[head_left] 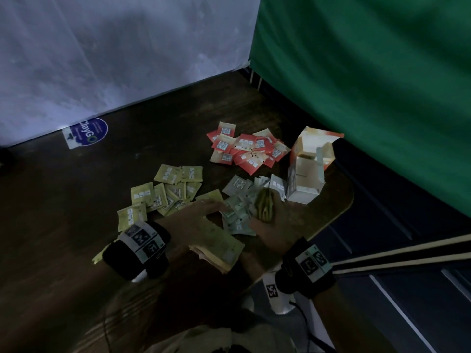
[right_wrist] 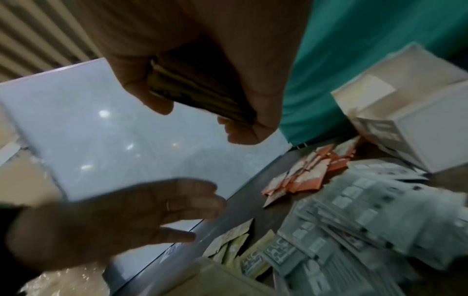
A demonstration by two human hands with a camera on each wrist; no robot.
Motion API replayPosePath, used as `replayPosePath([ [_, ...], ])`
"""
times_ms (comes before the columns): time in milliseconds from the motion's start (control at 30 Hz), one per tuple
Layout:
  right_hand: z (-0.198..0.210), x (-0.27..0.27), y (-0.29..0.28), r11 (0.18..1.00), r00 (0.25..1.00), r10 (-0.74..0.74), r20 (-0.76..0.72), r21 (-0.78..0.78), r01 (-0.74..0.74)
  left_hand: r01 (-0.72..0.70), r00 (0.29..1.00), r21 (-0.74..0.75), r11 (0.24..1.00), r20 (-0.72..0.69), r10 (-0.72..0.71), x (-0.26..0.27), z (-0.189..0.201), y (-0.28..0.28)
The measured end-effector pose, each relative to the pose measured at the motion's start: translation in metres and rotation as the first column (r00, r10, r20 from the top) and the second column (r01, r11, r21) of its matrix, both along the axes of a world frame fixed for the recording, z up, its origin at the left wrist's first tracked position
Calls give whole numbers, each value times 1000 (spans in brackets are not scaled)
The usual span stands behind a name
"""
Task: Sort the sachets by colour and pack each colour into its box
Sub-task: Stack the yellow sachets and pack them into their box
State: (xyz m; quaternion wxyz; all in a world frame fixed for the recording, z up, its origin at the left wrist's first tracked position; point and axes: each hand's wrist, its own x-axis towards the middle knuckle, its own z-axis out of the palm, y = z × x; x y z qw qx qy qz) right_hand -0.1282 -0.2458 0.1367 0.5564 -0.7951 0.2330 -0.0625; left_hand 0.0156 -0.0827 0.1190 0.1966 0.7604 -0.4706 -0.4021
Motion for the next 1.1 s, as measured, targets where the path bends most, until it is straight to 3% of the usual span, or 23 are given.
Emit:
replayPosePath([
  [67,-9,-8,-12,997,995,-13,-98,69,20,273,894,181,945,314,-319,1,-16,1],
  [133,-11,-15,-13,990,984,13,-177,138,12,342,791,290,894,424,-440,-1,-28,-2],
  [167,-17,-18,-12,983,980,15,-198,184,22,334,786,272,902,448,-426,-2,-33,-4],
  [233,-26,-26,-12,971,974,42,-223,238,12,254,852,200,946,417,-316,-3,-34,-6],
  [333,-23,-37,-10,956,966,134,-219,285,-68,137,961,146,980,222,-167,-6,-30,-4],
  [500,-27,-44,6,913,917,370,-152,245,-327,-21,988,-18,1000,153,24,-14,-35,11],
  [600,-38,-33,27,893,866,443,-232,35,-448,-65,988,-70,995,133,74,-22,-34,15],
  [667,-51,-24,43,870,866,372,-333,-201,-451,-102,990,-76,992,93,109,-30,-32,14],
  [733,-56,-17,56,825,839,346,-420,-290,-485,-144,986,-98,985,65,151,-37,-33,13],
  [833,-57,-3,62,809,654,440,-616,-44,-586,-193,979,-96,977,40,197,-43,-36,14],
  [900,-56,3,64,837,584,456,-671,100,-539,-207,978,-74,976,11,208,-44,-39,15],
  [967,-55,6,64,872,625,398,-671,65,-486,-195,981,-62,979,-2,196,-45,-42,16],
  [1100,-46,-2,59,893,795,343,-501,-90,-441,-227,973,-74,971,19,229,-47,-38,16],
])
